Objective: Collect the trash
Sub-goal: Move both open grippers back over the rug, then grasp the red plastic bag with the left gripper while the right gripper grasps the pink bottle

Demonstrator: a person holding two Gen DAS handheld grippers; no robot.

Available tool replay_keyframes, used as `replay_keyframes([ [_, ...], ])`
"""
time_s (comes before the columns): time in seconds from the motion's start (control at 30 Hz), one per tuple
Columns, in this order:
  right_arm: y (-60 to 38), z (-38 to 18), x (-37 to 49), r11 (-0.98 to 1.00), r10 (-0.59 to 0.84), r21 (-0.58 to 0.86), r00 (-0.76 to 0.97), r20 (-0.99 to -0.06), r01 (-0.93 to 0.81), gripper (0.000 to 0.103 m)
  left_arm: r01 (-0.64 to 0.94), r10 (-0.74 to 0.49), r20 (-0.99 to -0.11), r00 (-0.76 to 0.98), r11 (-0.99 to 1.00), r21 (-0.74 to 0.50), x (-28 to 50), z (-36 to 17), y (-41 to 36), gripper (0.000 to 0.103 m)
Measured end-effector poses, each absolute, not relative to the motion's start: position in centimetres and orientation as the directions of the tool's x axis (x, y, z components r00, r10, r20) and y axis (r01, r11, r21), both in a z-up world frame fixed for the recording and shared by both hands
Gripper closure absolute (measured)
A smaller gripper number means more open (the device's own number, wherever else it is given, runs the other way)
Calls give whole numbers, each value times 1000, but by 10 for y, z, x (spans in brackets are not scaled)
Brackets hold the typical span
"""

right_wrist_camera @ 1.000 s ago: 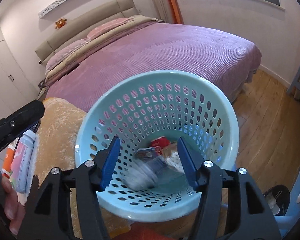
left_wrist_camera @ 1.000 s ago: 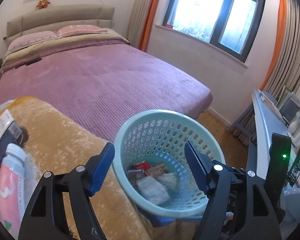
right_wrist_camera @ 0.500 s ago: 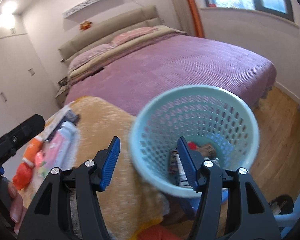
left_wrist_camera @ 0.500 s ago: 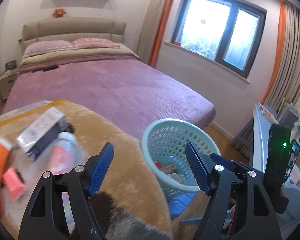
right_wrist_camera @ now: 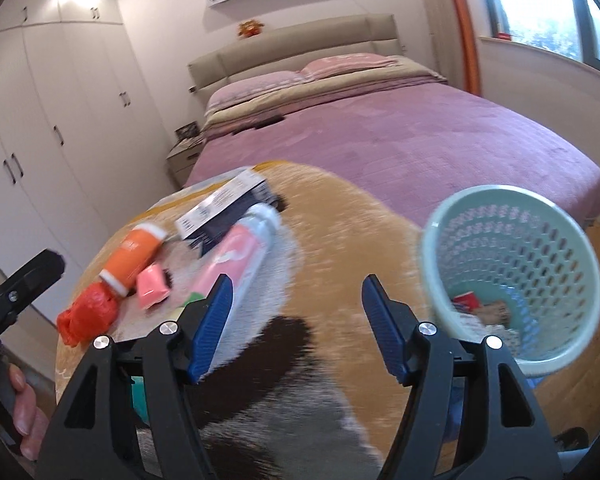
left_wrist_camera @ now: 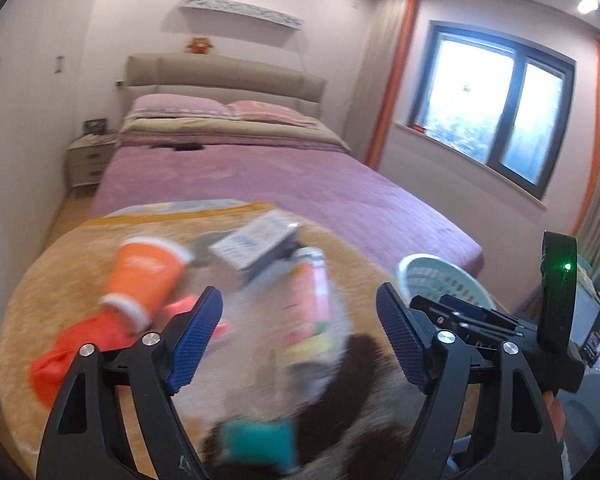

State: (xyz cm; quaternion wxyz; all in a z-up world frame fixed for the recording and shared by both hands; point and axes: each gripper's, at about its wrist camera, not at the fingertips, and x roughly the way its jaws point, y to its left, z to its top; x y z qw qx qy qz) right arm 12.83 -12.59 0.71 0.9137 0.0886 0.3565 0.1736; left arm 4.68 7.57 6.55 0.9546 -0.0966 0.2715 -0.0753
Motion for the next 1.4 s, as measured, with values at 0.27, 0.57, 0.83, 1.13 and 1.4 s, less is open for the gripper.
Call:
replay_keyframes([
  [0.27,-73,-12,139,911,412,295,640,-649,-288,37,-68,-45,-521,852,978,-195,18,51,154,24],
  [0.57,-38,-38,160,929,368,289,634,-680,-230,30,-158,37,-597,801,976,-152,23,18,218,19],
  [0.83,-24,-46,169,946,325,239,613,-721,-220,30,-135,3,-657,754,979,-150,37,-13,233,17],
  [1.13,-25,-51,175,938,346,263,586,-733,-225,31,-85,-97,-689,718,971,-226,60,-26,221,14],
  [1.4,-19,-45,157,922,371,217,579,-726,-319,52,-33,-148,-670,728,968,-249,51,-26,196,53],
])
